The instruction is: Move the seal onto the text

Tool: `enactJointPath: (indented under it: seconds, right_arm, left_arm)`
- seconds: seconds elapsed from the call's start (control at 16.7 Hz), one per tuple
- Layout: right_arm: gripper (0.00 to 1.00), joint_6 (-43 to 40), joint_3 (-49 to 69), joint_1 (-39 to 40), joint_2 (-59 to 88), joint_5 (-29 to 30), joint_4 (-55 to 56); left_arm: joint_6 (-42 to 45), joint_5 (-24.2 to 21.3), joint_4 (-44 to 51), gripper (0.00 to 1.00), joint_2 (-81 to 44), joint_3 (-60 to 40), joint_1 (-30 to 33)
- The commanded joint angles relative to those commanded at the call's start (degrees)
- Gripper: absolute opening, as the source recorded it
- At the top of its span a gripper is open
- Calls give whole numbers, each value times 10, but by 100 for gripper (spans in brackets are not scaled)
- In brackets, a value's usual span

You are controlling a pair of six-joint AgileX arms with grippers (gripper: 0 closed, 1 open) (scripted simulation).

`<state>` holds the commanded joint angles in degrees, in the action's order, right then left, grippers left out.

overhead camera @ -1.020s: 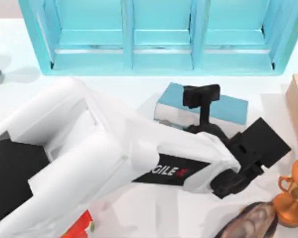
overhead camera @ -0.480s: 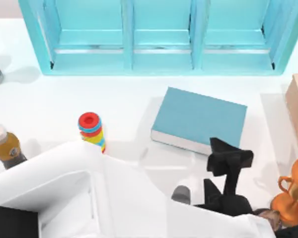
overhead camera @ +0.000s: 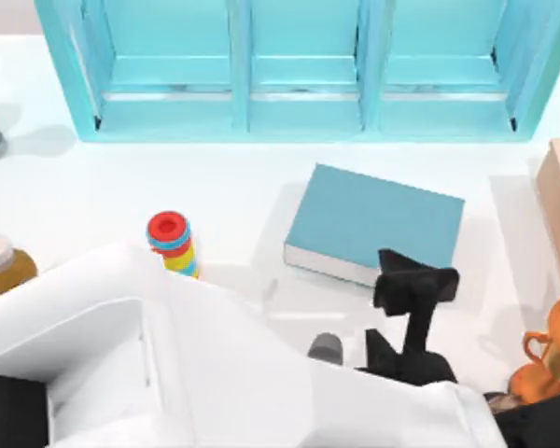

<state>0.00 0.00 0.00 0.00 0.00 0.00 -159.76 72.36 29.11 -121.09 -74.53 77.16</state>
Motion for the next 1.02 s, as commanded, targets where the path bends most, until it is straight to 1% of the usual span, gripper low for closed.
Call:
enactJointPath:
  seconds: [0.18,0.3,0.42,0.66,1.02]
  right_arm:
    - [100,0,0,0,0,0,0]
    - [100,0,0,0,0,0,0]
    - [100,0,0,0,0,0,0]
    - [100,0,0,0,0,0,0]
    - [100,0,0,0,0,0,0]
  left_arm:
    - [88,-43,-22,100,53,51,-55]
    - [178,-82,-45,100,110,97,-104]
    - [290,-127,-73,100,185,146,-161]
    - [565,-235,-140,100,375,252,-290]
    - [1015,-418,-229,100,711,433,-495]
